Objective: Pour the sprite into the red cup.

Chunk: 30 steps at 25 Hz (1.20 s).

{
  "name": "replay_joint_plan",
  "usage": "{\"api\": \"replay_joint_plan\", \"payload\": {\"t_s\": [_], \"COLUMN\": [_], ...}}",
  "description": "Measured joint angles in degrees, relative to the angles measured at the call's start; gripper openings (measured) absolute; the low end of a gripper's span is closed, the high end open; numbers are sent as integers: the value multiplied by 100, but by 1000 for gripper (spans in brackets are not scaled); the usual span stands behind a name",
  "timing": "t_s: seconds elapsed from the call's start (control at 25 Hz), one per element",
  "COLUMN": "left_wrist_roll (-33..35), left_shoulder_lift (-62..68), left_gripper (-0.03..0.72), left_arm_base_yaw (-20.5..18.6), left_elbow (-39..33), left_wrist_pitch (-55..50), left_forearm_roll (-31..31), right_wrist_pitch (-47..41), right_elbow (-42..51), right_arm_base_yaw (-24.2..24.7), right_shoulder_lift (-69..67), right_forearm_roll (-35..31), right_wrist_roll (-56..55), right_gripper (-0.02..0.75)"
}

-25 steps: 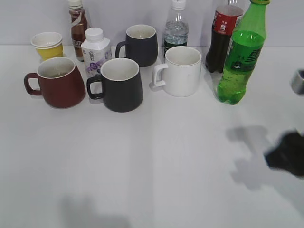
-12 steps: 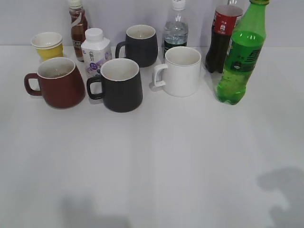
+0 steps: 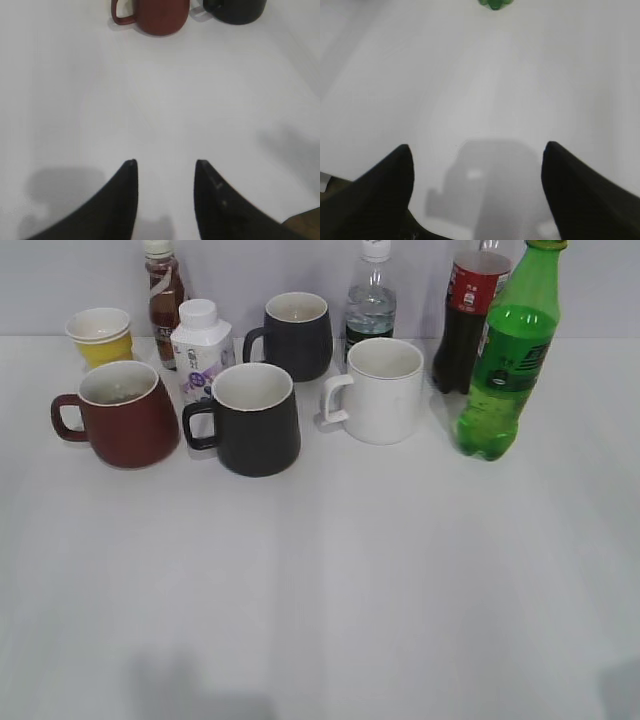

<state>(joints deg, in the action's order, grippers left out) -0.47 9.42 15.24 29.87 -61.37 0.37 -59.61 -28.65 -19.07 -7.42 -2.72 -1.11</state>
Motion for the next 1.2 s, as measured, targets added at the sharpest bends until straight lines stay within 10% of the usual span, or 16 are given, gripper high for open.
{"api": "replay_joint_plan", "payload": {"t_s": [0.84,1.2], "left_wrist_roll": [8,8], "left_shoulder_lift": [-145,-979], "left_gripper": [258,246], "left_arm_base_yaw": [-446,-1358], "left_elbow": [0,-7], "left_wrist_pitch": [26,20], "left_forearm_roll": [0,21], "right_wrist_pitch": [0,0], "right_elbow": [0,0], "right_arm_base_yaw": [36,1827], "right_shoulder_lift": [14,45], "right_forearm_roll": [-41,-102], "right_wrist_roll": [-6,-12], "right_gripper": [592,592]}}
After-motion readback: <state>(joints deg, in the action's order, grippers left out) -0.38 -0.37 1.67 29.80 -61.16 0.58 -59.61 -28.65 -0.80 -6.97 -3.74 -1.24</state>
